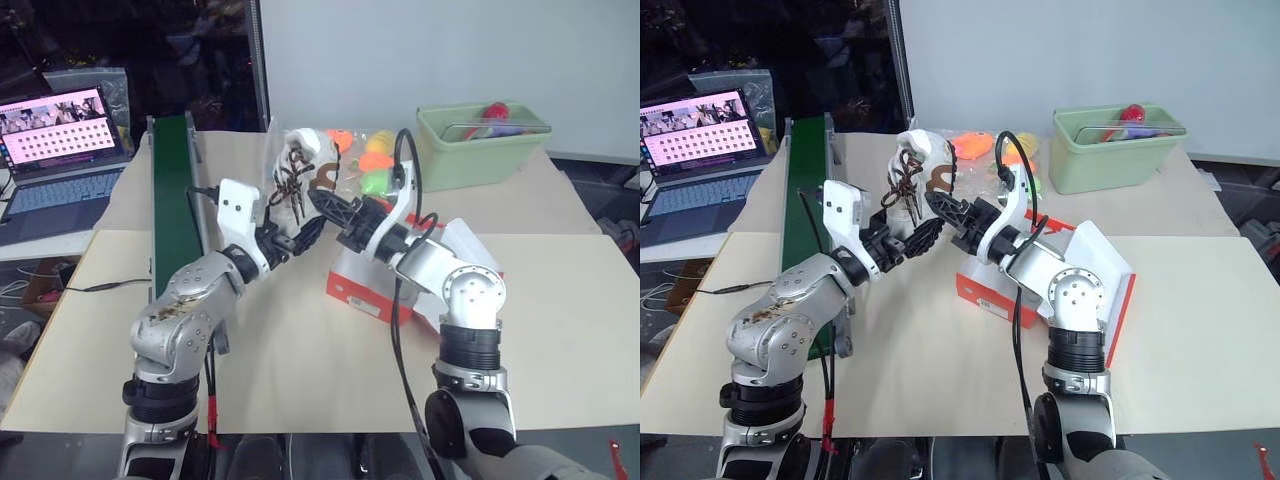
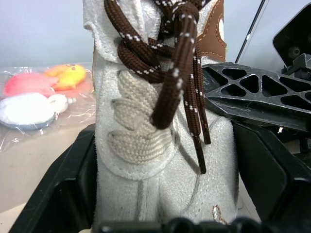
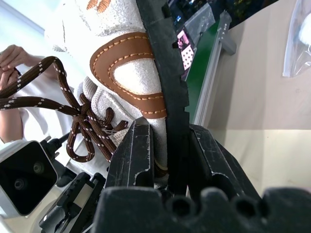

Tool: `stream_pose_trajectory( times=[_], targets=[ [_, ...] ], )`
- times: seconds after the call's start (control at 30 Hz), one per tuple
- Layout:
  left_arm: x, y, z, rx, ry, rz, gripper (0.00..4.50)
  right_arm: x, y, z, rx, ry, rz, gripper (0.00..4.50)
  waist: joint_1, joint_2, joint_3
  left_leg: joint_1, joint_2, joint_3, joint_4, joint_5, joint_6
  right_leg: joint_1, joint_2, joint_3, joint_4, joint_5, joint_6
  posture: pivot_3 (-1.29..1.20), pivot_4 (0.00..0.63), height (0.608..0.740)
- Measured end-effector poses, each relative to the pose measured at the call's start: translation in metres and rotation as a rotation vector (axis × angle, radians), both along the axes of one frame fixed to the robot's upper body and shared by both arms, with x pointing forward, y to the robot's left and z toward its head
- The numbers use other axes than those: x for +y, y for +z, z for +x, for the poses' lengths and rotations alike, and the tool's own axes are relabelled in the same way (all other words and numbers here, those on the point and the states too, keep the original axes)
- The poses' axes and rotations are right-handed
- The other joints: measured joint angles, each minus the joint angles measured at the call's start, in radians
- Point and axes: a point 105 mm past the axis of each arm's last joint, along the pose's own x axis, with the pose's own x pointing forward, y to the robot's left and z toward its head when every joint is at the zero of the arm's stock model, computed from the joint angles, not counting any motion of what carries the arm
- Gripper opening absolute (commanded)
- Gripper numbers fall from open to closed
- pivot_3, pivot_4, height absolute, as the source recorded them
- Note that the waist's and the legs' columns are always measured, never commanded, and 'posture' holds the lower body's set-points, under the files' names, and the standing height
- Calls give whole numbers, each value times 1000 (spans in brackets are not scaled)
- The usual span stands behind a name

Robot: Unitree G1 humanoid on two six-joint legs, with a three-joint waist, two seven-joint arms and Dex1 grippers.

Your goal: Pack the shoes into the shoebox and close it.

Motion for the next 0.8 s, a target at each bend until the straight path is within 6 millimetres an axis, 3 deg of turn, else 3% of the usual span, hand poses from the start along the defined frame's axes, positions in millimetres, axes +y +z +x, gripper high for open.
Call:
stream_pose_trajectory(
  times=[0.2,0.27,0.5,0.6,0.8],
  targets=[
    [2,-1,-6,-11,-7,15,3991,-16,-1,17,21,-148,13,967,1,0,0,0,0,0,0,0,0,0,0,0,0,0,0,0,150,729],
    [-1,-4,-10,14,-35,-20,3991,-45,-1,34,23,-312,-2,967,8,0,0,-1,0,0,0,0,0,0,0,0,-1,0,0,0,150,729],
    [11,-10,-19,36,-79,4,3991,-84,-4,50,7,-492,-133,967,-8,1,1,-1,0,0,-1,0,0,-1,1,1,0,0,0,0,150,729],
    [32,-24,-31,-11,-163,227,3991,-100,5,52,-20,-503,-312,967,-14,5,3,-1,0,1,-3,0,0,-3,1,2,0,0,-1,0,150,729],
    [31,-35,-39,-119,-444,397,3991,-98,22,40,141,-348,-474,967,-2,6,3,-1,1,2,-2,0,0,-3,1,1,0,-1,-2,0,150,729]
  ],
)
